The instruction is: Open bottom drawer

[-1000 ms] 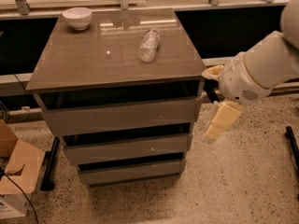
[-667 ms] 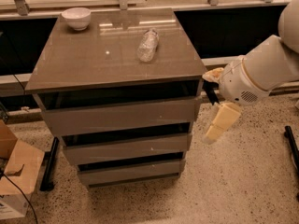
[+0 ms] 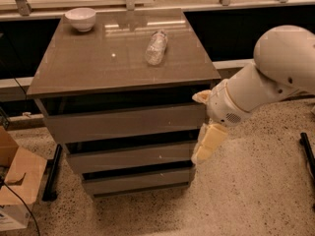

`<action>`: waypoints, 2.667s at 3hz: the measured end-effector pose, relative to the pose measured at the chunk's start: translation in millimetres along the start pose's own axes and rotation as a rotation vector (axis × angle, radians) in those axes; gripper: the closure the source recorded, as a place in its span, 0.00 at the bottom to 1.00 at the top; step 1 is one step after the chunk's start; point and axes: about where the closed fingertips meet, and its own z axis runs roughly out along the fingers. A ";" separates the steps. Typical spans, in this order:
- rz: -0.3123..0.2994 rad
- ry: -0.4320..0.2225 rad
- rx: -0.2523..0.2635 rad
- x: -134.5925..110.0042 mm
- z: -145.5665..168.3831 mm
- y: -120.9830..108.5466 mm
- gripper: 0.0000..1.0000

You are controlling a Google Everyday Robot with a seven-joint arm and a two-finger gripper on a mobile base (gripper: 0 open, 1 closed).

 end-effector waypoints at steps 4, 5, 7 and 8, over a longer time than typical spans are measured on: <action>0.049 -0.329 -0.212 65.3 169.6 29.2 0.00; 0.047 -0.328 -0.210 64.5 168.7 29.0 0.00; 0.111 -0.254 -0.190 85.5 242.3 28.6 0.00; 0.143 -0.258 -0.164 105.3 284.8 28.1 0.00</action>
Offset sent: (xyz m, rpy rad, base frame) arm 0.0014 0.0310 -0.1722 0.3767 0.1321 0.1114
